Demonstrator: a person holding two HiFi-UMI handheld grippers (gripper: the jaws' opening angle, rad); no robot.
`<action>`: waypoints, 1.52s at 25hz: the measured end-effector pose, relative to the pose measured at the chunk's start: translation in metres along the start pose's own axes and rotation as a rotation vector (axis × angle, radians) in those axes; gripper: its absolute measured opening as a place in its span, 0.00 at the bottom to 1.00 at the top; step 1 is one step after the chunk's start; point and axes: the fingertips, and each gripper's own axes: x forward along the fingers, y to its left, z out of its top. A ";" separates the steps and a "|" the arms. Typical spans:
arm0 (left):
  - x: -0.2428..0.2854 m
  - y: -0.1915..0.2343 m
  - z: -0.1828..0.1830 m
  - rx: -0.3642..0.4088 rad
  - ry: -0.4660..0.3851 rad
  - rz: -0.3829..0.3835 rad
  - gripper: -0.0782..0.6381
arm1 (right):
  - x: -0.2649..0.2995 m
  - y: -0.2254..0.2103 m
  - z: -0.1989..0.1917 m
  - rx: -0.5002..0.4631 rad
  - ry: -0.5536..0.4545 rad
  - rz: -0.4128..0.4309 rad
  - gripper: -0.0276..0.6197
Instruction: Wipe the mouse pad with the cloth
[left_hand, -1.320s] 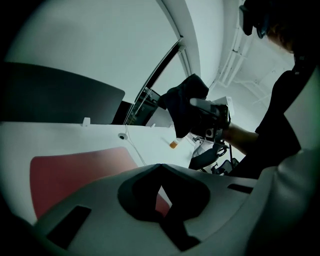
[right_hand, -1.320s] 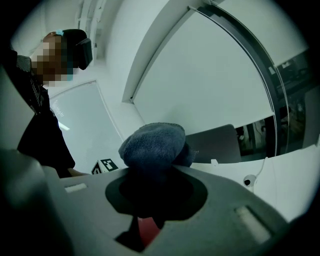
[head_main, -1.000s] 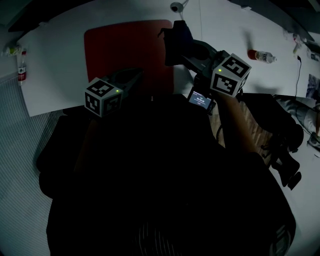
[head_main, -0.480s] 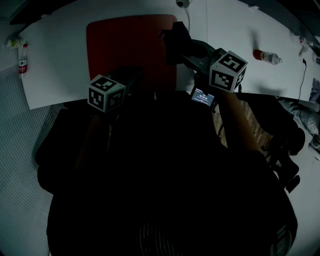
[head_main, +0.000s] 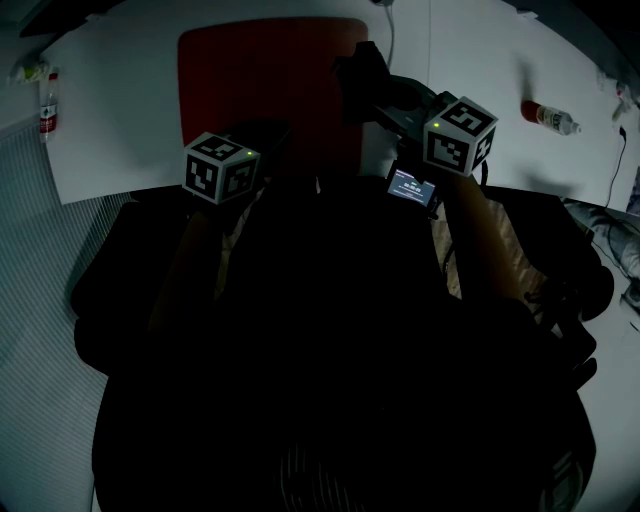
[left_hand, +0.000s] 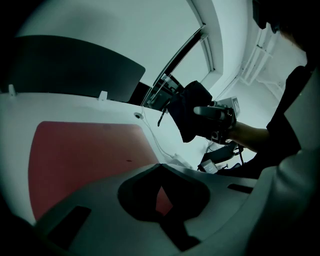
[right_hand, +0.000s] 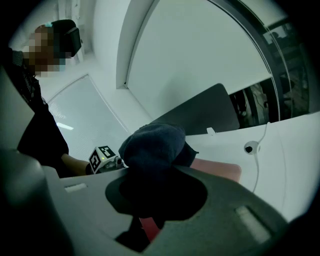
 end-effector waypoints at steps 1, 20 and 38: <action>0.003 0.003 -0.002 -0.016 0.007 0.000 0.12 | 0.002 -0.002 -0.004 0.002 0.011 0.002 0.15; 0.045 0.055 -0.032 -0.074 0.090 0.058 0.12 | 0.028 -0.044 -0.058 0.036 0.153 0.014 0.15; 0.078 0.112 -0.090 -0.138 0.206 0.167 0.12 | 0.065 -0.107 -0.112 -0.012 0.371 -0.097 0.15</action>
